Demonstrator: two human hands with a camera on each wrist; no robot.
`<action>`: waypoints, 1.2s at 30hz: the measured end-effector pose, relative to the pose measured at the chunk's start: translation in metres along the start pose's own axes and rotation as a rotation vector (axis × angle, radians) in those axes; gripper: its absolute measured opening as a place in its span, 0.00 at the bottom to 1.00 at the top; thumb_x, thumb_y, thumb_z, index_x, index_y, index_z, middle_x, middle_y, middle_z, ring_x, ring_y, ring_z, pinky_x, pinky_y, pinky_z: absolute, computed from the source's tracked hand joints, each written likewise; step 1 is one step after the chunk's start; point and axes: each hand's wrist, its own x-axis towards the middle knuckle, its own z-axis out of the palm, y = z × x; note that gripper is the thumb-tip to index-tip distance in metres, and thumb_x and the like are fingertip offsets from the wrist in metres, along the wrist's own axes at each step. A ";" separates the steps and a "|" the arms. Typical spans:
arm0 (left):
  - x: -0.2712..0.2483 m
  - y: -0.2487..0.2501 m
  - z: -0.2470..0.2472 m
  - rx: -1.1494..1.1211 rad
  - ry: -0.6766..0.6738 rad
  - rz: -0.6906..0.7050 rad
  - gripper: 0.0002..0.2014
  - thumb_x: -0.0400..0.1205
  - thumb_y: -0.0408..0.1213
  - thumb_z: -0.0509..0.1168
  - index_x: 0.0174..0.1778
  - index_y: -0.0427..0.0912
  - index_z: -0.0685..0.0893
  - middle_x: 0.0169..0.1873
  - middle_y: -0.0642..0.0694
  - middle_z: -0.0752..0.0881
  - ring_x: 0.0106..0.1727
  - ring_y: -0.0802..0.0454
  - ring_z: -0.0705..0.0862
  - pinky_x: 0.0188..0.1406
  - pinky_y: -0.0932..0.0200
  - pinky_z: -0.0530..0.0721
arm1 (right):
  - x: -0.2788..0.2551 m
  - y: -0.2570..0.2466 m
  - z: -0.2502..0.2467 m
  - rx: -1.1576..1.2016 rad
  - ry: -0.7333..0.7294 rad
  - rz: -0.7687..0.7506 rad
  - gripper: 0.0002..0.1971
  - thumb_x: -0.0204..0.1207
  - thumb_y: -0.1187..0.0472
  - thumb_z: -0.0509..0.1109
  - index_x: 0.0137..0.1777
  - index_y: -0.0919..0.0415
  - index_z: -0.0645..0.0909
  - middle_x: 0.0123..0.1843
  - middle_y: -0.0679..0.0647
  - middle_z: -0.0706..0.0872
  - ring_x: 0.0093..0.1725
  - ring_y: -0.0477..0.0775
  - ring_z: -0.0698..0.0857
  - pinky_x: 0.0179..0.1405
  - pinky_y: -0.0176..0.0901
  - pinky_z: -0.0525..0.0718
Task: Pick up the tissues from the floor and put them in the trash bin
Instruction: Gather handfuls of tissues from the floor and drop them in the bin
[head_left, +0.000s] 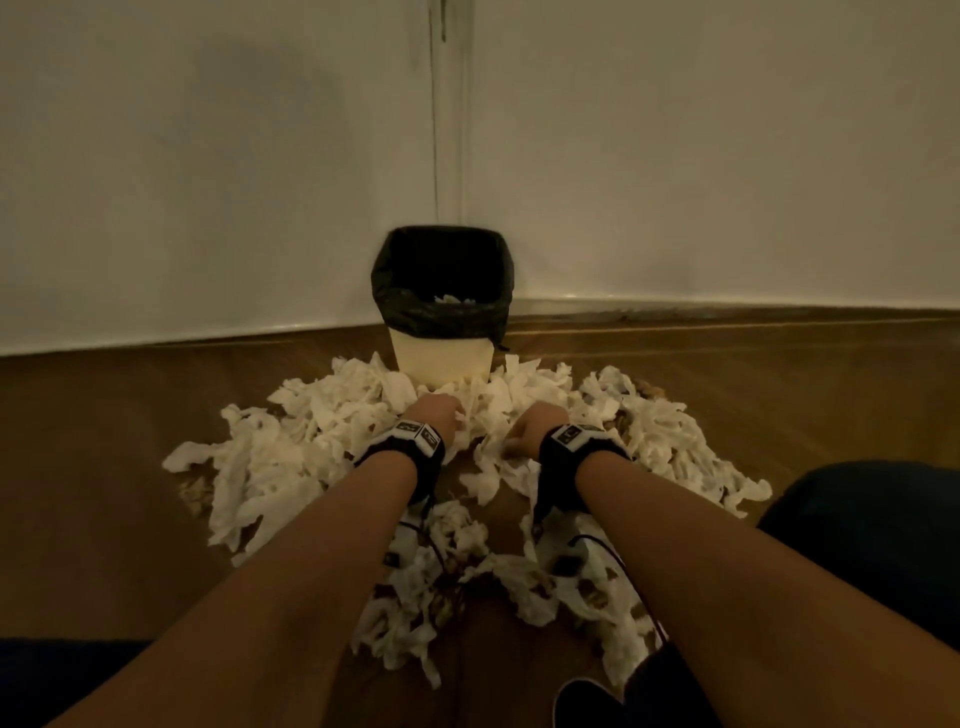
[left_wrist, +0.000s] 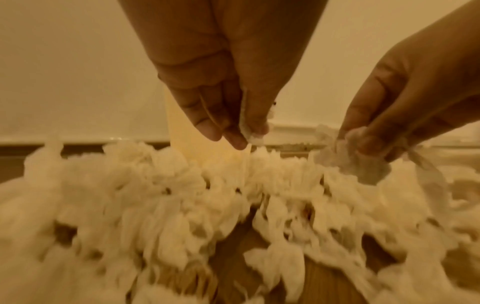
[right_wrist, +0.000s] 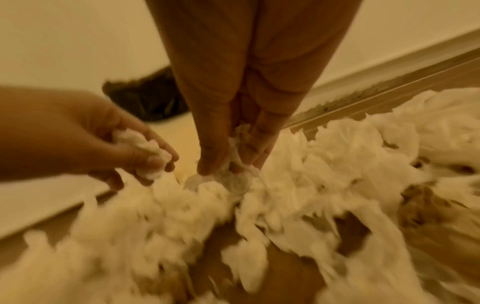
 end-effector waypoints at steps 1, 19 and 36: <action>-0.004 0.002 -0.014 -0.012 0.029 -0.001 0.15 0.85 0.34 0.57 0.67 0.41 0.79 0.66 0.40 0.80 0.65 0.41 0.78 0.61 0.52 0.77 | -0.005 -0.008 -0.014 0.071 0.048 -0.038 0.13 0.70 0.49 0.76 0.49 0.57 0.88 0.51 0.55 0.90 0.48 0.54 0.86 0.47 0.42 0.83; -0.039 0.019 -0.195 -0.634 0.666 0.014 0.12 0.76 0.39 0.71 0.52 0.40 0.89 0.49 0.39 0.89 0.52 0.41 0.86 0.54 0.52 0.85 | -0.067 -0.092 -0.175 1.027 0.522 -0.450 0.19 0.71 0.69 0.75 0.62 0.67 0.82 0.48 0.53 0.86 0.49 0.52 0.84 0.55 0.42 0.82; 0.069 -0.024 -0.143 -0.731 0.654 -0.163 0.14 0.74 0.43 0.74 0.53 0.44 0.85 0.52 0.44 0.88 0.54 0.48 0.84 0.48 0.65 0.75 | 0.066 -0.114 -0.136 1.110 0.566 -0.066 0.12 0.71 0.56 0.76 0.51 0.59 0.83 0.51 0.59 0.88 0.40 0.54 0.87 0.38 0.42 0.88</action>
